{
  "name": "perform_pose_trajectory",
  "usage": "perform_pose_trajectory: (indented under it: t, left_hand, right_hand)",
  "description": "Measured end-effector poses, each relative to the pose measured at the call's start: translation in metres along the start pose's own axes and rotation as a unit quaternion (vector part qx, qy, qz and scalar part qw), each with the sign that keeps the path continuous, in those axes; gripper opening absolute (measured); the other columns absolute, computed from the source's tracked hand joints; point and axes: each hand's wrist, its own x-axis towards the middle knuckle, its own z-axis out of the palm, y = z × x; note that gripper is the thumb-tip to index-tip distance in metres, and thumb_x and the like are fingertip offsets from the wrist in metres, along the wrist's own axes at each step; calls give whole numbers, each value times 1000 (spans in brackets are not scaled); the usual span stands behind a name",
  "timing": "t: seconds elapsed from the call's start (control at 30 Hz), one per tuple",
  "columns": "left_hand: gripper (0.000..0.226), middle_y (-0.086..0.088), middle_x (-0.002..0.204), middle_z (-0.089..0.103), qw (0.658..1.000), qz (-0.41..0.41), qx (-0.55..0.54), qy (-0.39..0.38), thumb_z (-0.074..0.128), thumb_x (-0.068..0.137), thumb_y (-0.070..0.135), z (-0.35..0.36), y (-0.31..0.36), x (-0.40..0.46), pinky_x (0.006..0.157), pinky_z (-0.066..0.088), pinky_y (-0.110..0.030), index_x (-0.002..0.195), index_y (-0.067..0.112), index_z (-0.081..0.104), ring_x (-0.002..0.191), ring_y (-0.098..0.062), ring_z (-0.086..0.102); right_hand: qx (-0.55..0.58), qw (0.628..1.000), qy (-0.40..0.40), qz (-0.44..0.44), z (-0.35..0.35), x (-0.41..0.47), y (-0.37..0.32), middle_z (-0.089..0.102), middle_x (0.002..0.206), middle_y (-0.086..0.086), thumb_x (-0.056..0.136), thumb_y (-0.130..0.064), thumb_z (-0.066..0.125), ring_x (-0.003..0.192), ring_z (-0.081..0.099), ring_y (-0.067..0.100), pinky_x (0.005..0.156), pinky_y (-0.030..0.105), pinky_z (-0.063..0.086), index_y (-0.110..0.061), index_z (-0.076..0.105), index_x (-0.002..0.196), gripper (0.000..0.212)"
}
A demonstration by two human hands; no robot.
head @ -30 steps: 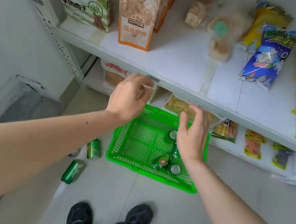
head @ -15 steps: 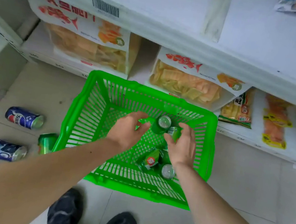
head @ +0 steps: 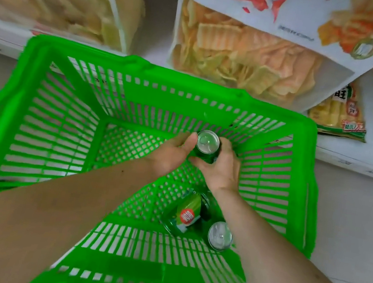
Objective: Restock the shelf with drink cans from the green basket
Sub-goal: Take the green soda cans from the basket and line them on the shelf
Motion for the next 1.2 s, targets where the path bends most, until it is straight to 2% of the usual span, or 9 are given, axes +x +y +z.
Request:
perform_pose_trajectory:
  t: [0.27, 0.53, 0.67, 0.73, 0.8, 0.87, 0.97, 1.1, 1.2]
  left_hand:
    - [51, 4, 153, 34, 999, -1, -17, -32, 28, 100, 46, -6, 16, -21, 103, 15, -17, 146, 23, 36, 141, -11, 26]
    - [48, -1, 148, 43, 1000, -5, -3, -15, 34, 101, 38, -54, 100, -100, 97, 20, -8, 141, 15, 44, 137, -12, 37]
    - [36, -3, 131, 55, 998, 9, -58, -15, 39, 102, 21, -83, 164, -157, 77, 31, 9, 133, 9, 53, 117, -7, 47]
    - [33, -9, 133, 57, 996, 26, -81, -18, 46, 98, 7, -99, 197, -186, 86, 36, 2, 130, 6, 56, 114, -9, 49]
    - [45, -11, 133, 57, 995, 46, -82, -25, 57, 85, -7, -113, 230, -217, 99, 43, -21, 127, 8, 57, 118, -13, 51]
    - [64, -2, 130, 58, 994, 86, -49, -41, 64, 67, -3, -122, 261, -248, 97, 44, -34, 127, 20, 54, 121, -10, 51]
    - [78, 10, 127, 55, 989, 139, -15, -47, 70, 64, -7, -138, 304, -290, 95, 41, -27, 126, 34, 46, 124, -5, 46]
    - [96, 7, 133, 52, 978, 198, 13, -60, 73, 63, -13, -158, 359, -338, 90, 40, -9, 133, 40, 33, 126, -3, 45]
    - [103, 1, 129, 54, 968, 243, 18, -61, 79, 59, -11, -168, 405, -369, 95, 47, -20, 139, 33, 29, 122, -8, 51]
  right_hand:
    - [52, 999, 1, 0, -11, -11, -10, 67, 116, 2, 65, -37, 89, 110, 61, 22, 93, 37, 51, -19, 59, 122, 68]
    - [70, 997, -13, -27, -101, -66, -88, 69, 106, 4, 61, -41, 90, 98, 64, 21, 84, 33, 51, -14, 63, 114, 65]
    - [63, 997, -15, -48, -172, -102, -144, 70, 102, 1, 61, -51, 86, 93, 65, 19, 81, 34, 53, -18, 62, 110, 64]
    - [68, 996, -17, -57, -209, -120, -173, 70, 100, 0, 62, -52, 86, 87, 65, 17, 79, 35, 54, -19, 62, 108, 61]
    - [84, 994, -17, -62, -246, -139, -203, 71, 99, -4, 59, -57, 84, 83, 67, 15, 80, 38, 56, -24, 62, 106, 62]
    - [90, 993, -11, -69, -283, -157, -232, 72, 97, -7, 54, -67, 76, 86, 70, 16, 80, 40, 57, -26, 60, 106, 68]
    - [108, 991, 2, -83, -333, -180, -273, 71, 96, -8, 51, -73, 75, 88, 70, 15, 80, 43, 58, -26, 59, 102, 71]
    - [143, 985, 43, -90, -395, -208, -330, 74, 88, -9, 48, -69, 79, 84, 71, 11, 80, 44, 58, -24, 63, 93, 65]
    - [157, 981, 68, -88, -442, -228, -376, 74, 79, -9, 47, -63, 79, 76, 70, 5, 78, 39, 58, -21, 66, 87, 60]
